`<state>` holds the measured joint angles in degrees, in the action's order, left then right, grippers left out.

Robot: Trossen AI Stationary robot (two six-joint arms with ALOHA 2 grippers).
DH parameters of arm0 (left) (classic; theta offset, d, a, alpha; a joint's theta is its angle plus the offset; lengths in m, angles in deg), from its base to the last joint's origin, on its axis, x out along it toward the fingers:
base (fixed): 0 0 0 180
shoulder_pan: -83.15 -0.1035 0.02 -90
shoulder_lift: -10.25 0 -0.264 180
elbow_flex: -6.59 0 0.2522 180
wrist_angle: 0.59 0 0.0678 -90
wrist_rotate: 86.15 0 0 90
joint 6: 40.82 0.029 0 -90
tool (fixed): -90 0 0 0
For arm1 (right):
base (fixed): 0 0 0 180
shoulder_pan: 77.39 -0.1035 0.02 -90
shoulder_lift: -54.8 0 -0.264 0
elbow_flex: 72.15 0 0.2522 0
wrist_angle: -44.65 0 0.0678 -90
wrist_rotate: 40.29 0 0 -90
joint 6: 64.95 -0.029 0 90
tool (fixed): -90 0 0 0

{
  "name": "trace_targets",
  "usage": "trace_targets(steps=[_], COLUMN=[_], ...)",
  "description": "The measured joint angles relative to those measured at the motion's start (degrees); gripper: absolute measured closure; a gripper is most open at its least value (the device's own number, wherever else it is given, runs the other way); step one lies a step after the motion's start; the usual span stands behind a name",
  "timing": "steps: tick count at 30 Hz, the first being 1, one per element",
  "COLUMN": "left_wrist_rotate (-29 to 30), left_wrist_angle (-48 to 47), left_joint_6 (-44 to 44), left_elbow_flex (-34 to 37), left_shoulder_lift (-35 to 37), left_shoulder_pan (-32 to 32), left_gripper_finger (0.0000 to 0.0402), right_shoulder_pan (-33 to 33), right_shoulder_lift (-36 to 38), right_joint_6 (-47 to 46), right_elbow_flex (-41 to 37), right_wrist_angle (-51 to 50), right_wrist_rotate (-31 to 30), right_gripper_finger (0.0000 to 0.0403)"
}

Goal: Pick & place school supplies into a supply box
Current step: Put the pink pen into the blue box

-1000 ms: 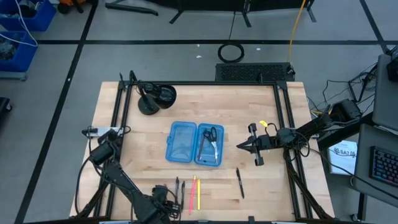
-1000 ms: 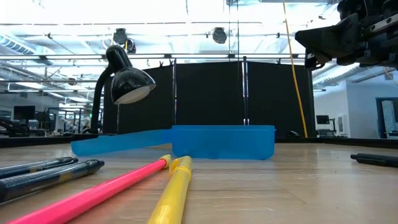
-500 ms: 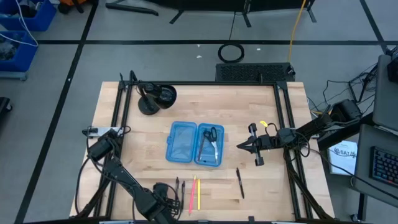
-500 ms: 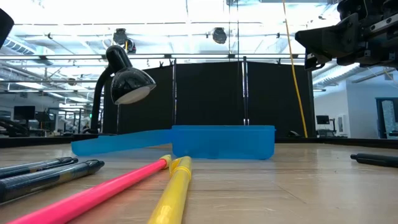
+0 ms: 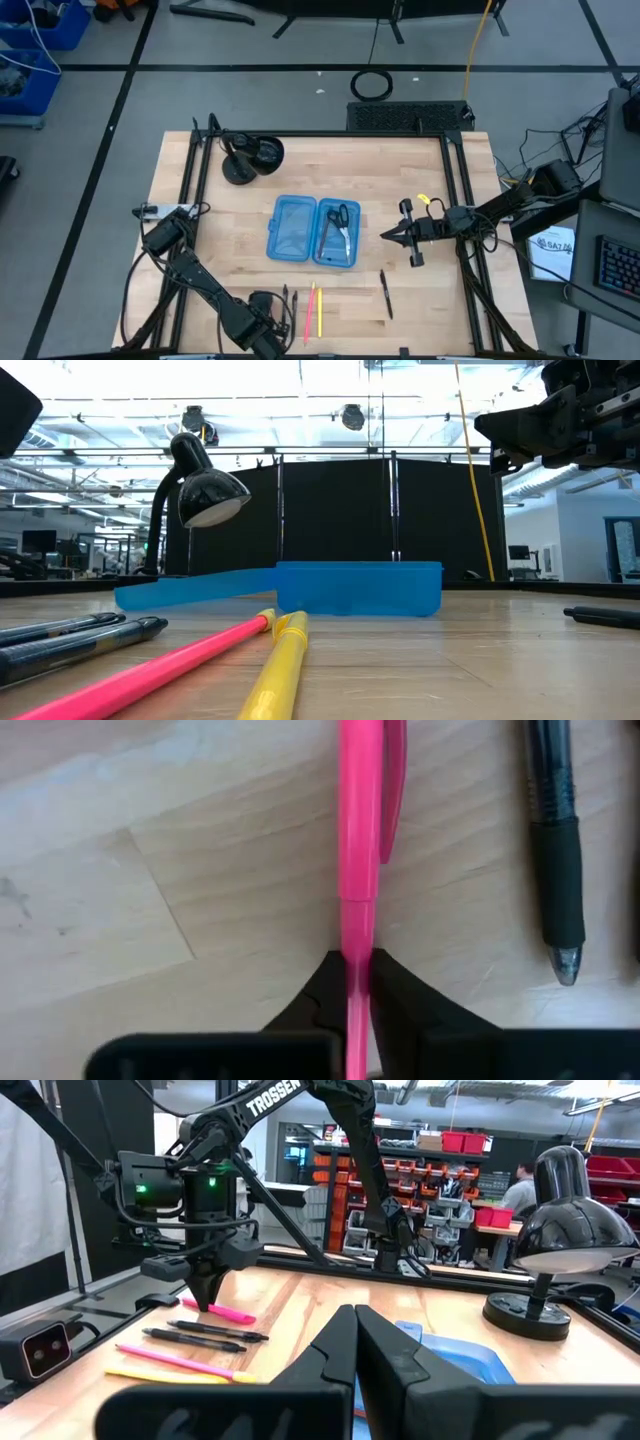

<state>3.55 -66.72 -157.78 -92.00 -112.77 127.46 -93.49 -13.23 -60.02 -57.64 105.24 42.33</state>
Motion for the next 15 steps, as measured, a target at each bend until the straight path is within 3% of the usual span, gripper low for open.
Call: trace_targets(steps=[9,15], left_wrist_rotate=[5.7,21.6], left_wrist_angle=[-1.8,-5.1], left_joint_6=[0.8,-2.2], left_elbow_flex=[0.0,0.7], left_shoulder_lift=[1.1,5.8], left_shoulder_pan=[2.0,3.6], left_gripper_finger=[0.0371,0.0382], right_shoulder_pan=[0.0,0.0], right_shoulder_lift=[0.0,0.0], right_joint_6=[0.0,-1.2], right_elbow_flex=[0.0,0.0], right_wrist_angle=[0.0,0.1], right_wrist_rotate=[0.0,0.1], right_gripper_finger=[0.0403,0.0403])
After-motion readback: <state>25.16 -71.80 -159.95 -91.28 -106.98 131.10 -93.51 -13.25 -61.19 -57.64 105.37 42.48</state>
